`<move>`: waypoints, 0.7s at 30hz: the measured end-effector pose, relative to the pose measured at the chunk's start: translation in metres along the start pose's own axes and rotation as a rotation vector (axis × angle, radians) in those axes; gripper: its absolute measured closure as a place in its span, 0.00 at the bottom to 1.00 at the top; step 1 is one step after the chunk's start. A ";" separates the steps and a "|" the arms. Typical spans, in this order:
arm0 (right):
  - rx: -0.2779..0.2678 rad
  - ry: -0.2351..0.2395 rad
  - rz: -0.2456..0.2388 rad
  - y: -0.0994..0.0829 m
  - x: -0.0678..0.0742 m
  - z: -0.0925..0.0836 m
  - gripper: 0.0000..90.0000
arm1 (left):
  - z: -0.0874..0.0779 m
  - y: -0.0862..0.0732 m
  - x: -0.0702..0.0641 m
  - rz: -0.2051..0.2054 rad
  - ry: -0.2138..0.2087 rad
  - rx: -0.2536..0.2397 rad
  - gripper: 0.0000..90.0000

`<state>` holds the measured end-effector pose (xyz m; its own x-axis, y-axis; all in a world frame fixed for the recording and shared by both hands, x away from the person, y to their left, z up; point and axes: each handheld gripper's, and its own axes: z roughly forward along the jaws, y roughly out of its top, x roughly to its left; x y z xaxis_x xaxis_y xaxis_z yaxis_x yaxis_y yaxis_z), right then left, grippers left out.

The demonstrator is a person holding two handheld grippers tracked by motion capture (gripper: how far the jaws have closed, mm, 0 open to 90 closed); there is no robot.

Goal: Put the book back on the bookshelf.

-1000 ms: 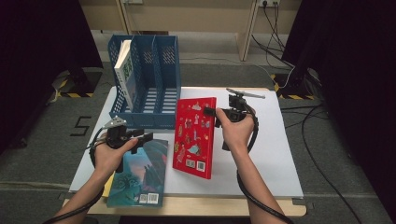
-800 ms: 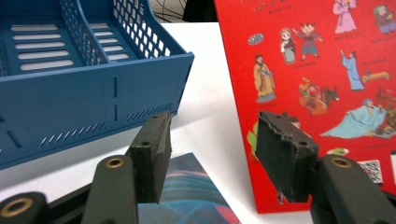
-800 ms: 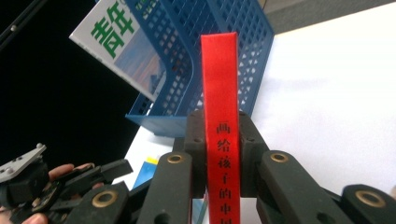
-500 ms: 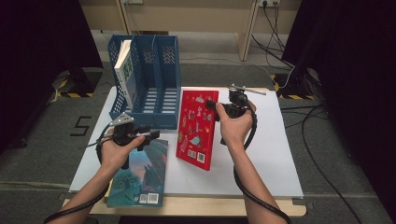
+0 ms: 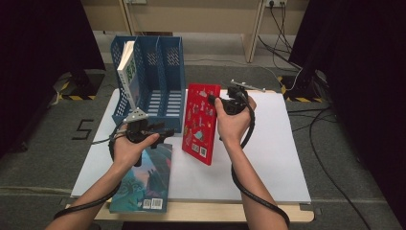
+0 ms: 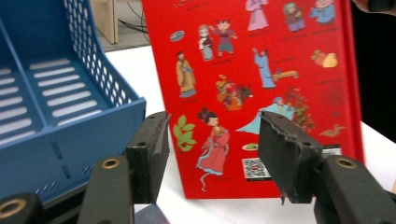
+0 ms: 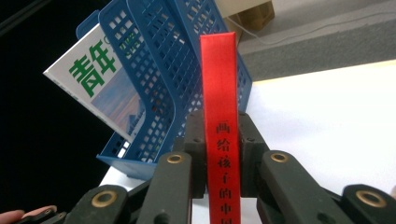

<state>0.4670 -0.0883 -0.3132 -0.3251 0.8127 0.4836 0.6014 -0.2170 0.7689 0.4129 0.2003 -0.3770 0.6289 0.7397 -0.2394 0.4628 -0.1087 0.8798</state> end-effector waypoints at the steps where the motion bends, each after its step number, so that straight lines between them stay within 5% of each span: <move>1: -0.001 -0.002 0.000 0.001 0.001 0.001 0.88 | 0.001 0.001 -0.001 0.004 -0.001 -0.001 0.47; 21: -0.036 -0.033 -0.015 0.006 0.007 0.005 0.88 | 0.014 0.017 -0.016 0.047 -0.030 -0.007 0.46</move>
<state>0.4720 -0.0812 -0.3067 -0.3098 0.8331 0.4582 0.5700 -0.2230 0.7908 0.4195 0.1771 -0.3640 0.6683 0.7137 -0.2099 0.4279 -0.1380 0.8932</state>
